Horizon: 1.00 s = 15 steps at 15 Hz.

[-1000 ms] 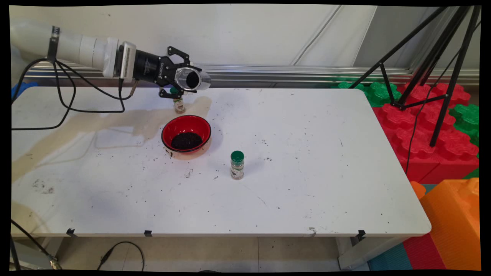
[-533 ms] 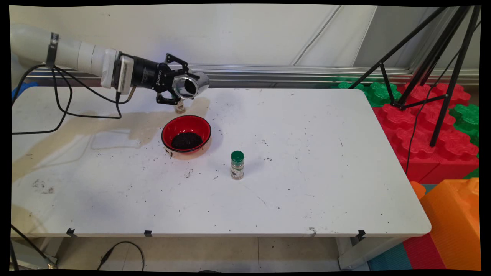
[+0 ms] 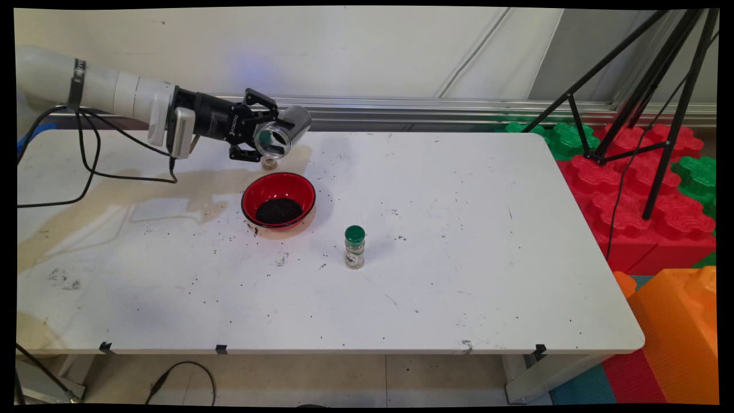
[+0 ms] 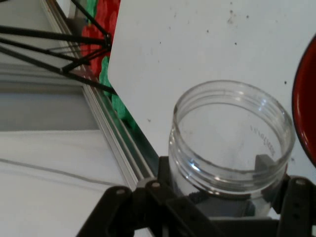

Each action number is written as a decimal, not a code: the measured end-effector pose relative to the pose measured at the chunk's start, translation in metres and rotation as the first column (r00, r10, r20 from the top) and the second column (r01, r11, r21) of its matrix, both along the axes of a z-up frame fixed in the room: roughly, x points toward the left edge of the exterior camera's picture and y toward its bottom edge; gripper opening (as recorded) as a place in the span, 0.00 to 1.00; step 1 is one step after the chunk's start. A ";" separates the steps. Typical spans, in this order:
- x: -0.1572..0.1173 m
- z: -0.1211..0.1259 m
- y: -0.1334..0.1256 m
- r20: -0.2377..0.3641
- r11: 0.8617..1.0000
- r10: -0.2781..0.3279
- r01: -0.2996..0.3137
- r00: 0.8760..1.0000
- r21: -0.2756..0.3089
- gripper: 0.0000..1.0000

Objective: Pour the black seasoning powder in the red bowl

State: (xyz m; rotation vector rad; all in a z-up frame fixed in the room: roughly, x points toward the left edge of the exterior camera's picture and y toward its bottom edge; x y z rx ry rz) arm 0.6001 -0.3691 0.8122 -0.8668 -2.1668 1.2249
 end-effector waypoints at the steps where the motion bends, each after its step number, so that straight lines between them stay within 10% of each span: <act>1: 0.001 -0.001 0.001 0.014 1.000 -0.009 0.009 1.000 -0.017 0.00; 15: 0.008 -0.005 0.013 0.220 0.949 -0.112 0.170 0.969 -0.266 0.00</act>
